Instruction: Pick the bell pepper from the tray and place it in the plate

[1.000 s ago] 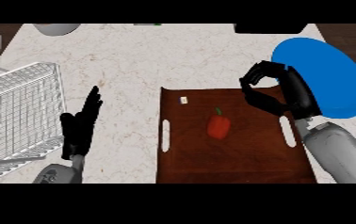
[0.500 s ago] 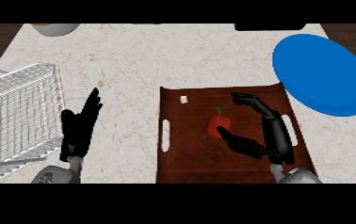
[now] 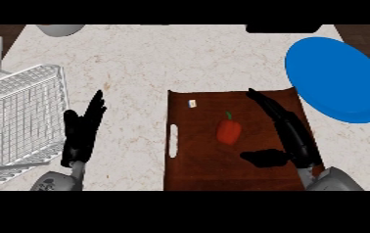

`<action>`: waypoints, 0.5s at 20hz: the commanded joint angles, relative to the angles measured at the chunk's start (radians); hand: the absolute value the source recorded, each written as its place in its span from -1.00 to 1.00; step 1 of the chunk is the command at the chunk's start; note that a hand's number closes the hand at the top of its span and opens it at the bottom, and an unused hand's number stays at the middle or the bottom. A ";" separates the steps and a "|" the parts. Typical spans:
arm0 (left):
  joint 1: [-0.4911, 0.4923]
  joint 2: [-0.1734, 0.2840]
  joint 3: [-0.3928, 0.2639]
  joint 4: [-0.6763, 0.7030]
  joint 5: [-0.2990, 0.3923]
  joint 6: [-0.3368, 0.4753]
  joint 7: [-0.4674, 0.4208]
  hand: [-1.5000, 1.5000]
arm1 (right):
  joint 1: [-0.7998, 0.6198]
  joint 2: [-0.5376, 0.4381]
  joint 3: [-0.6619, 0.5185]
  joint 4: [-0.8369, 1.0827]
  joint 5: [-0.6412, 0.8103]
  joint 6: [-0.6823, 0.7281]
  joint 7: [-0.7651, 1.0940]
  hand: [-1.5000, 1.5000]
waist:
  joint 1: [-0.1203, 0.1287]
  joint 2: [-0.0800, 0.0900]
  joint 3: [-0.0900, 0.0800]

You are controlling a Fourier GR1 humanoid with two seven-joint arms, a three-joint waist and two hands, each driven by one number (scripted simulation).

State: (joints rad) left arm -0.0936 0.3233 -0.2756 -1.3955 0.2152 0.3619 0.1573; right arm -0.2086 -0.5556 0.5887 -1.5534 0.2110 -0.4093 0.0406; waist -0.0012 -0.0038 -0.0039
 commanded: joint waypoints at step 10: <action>-0.029 -0.003 0.022 0.001 -0.042 0.010 0.042 0.00 | -0.220 -0.041 0.086 -0.102 0.026 0.489 0.562 -1.00 | 0.002 0.003 0.003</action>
State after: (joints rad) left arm -0.0928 0.3154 -0.2763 -1.4116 0.1808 0.3744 0.1745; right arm -0.4032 -0.6028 0.6662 -1.6297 0.2583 -0.0445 0.5005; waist 0.0083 -0.0015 -0.0020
